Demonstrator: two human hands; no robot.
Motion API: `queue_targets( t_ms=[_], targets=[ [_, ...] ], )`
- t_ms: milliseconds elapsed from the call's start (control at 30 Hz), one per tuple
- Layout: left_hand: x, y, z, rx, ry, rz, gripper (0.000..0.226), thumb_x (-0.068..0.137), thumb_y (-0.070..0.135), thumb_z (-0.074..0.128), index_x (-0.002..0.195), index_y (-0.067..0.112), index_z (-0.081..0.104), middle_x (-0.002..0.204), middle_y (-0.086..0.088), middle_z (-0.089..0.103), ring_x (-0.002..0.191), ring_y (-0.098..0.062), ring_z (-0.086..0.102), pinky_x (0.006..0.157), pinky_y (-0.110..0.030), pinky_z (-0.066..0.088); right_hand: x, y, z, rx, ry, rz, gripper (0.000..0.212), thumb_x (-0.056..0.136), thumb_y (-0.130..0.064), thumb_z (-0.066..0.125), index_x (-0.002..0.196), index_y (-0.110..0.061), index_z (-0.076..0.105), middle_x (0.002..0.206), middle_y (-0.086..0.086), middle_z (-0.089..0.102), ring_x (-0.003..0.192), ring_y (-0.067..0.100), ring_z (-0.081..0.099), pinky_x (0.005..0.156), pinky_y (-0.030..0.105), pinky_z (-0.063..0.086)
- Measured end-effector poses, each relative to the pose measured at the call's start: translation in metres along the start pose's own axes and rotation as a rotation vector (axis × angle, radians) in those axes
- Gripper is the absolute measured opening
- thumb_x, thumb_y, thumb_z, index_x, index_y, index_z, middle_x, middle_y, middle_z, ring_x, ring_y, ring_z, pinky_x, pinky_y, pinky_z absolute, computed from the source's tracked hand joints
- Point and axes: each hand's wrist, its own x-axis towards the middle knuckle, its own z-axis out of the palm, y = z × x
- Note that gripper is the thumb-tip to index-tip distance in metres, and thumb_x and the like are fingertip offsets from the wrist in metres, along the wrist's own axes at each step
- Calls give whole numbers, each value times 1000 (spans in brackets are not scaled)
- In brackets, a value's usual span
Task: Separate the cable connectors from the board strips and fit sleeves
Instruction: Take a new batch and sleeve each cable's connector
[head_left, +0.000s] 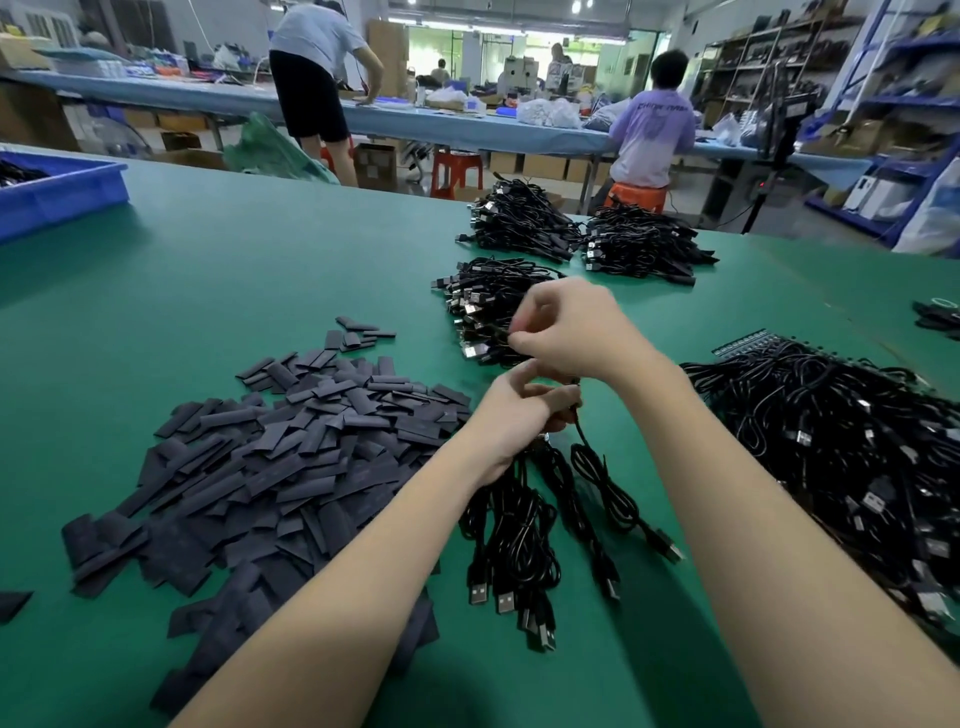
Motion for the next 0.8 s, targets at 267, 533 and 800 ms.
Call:
queue_targets(
  t_ms=[267,533,800],
  targets=[
    [0,7,-9,22,-152,40,9,96,15,67,104,18,68,84,2,75,78,-11,67,70,-20,53,-67,71,-12,1007,198,326,23,85,-13,79,108,-18,75,111,5,78,92,12,73,79,26,53],
    [-3,15,-17,83,-222,31,18,89,26,72,106,24,71,92,1,75,85,-13,68,79,-26,55,-76,77,2,1131,99,278,18,90,-18,74,107,-24,75,118,-2,76,85,8,55,78,26,40],
    [-3,18,-21,66,-256,35,17,91,19,72,109,20,72,89,1,74,85,-11,67,80,-25,55,-79,77,4,1135,98,208,26,80,-21,77,105,-23,72,113,-4,77,70,0,56,70,25,36]
  ],
)
